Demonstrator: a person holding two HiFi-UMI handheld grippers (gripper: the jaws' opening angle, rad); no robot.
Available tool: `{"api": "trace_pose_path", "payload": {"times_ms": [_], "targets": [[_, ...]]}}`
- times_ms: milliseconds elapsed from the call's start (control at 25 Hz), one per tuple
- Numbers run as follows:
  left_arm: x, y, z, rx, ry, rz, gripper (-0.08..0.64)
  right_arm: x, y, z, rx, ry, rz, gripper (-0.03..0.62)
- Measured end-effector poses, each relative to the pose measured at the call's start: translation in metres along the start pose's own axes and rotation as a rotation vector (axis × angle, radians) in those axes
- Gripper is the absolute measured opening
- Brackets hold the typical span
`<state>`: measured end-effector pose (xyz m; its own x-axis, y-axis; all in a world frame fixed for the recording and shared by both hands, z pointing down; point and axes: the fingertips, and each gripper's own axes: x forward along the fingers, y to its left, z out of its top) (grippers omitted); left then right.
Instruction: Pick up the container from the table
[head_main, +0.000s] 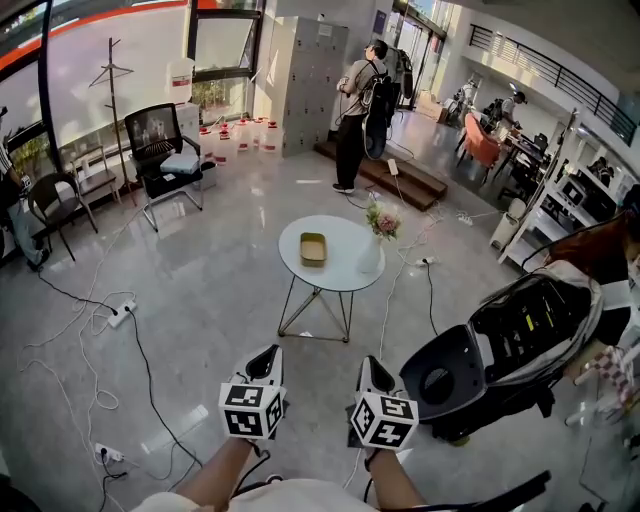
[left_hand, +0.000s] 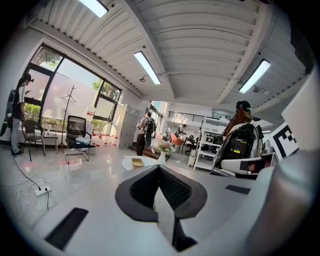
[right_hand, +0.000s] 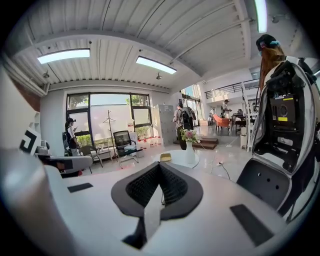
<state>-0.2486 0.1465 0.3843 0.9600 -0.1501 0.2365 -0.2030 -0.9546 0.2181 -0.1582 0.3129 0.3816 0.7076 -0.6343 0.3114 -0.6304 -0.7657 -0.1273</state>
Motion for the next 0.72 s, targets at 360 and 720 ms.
{"api": "trace_pose_path", "payload": {"times_ms": [360, 720], "targets": [[0.009, 0.02, -0.001, 0.007, 0.04, -0.051, 0.017, 0.014, 0.016, -0.011, 0.026, 0.019, -0.036, 0.025], [0.039, 0.028, -0.007, 0.005, 0.072, -0.045, 0.017, 0.037, -0.005, -0.015, 0.058, 0.041, -0.073, 0.025]]}}
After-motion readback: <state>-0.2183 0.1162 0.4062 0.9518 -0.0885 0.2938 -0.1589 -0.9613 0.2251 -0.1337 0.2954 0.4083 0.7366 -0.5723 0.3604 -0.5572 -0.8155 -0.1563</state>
